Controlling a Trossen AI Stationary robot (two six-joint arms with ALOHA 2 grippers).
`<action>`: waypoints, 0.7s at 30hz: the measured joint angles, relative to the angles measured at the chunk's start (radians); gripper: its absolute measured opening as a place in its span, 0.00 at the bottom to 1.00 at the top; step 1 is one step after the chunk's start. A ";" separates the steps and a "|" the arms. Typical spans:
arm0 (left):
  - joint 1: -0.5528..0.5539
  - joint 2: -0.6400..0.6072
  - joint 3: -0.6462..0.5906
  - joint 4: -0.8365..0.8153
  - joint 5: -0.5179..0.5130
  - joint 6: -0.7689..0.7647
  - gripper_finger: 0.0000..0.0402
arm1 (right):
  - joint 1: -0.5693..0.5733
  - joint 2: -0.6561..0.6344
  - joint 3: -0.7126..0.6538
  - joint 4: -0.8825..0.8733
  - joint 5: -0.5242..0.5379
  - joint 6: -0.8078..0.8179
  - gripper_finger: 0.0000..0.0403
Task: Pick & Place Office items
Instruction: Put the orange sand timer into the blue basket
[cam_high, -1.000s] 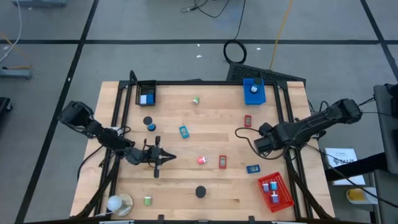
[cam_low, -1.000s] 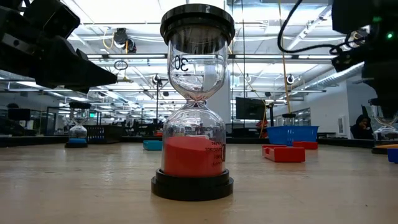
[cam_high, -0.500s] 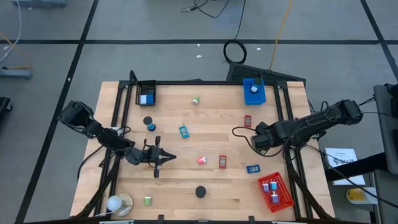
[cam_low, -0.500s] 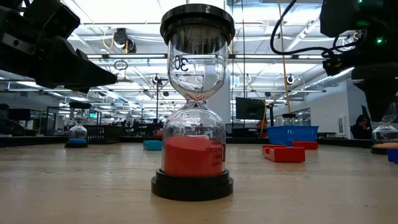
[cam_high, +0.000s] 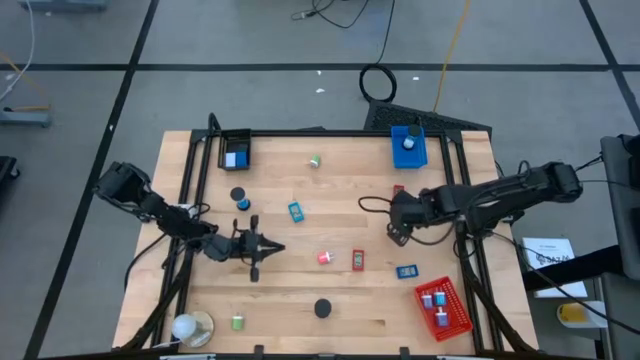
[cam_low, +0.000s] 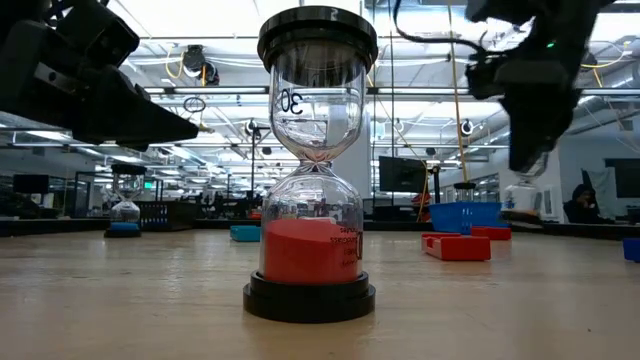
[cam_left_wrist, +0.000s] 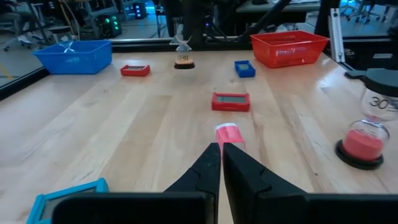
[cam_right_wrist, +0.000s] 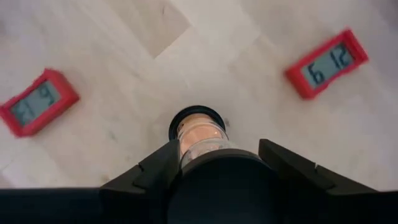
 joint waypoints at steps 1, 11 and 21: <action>0.002 0.000 0.000 0.000 0.000 0.000 0.06 | -0.016 0.013 0.000 0.023 -0.001 -0.022 0.49; 0.011 0.000 0.000 0.000 0.000 -0.002 0.06 | -0.099 0.207 0.072 0.123 -0.054 -0.207 0.49; 0.011 0.000 0.000 -0.001 0.000 -0.003 0.06 | -0.099 0.271 0.119 0.131 -0.026 -0.258 0.58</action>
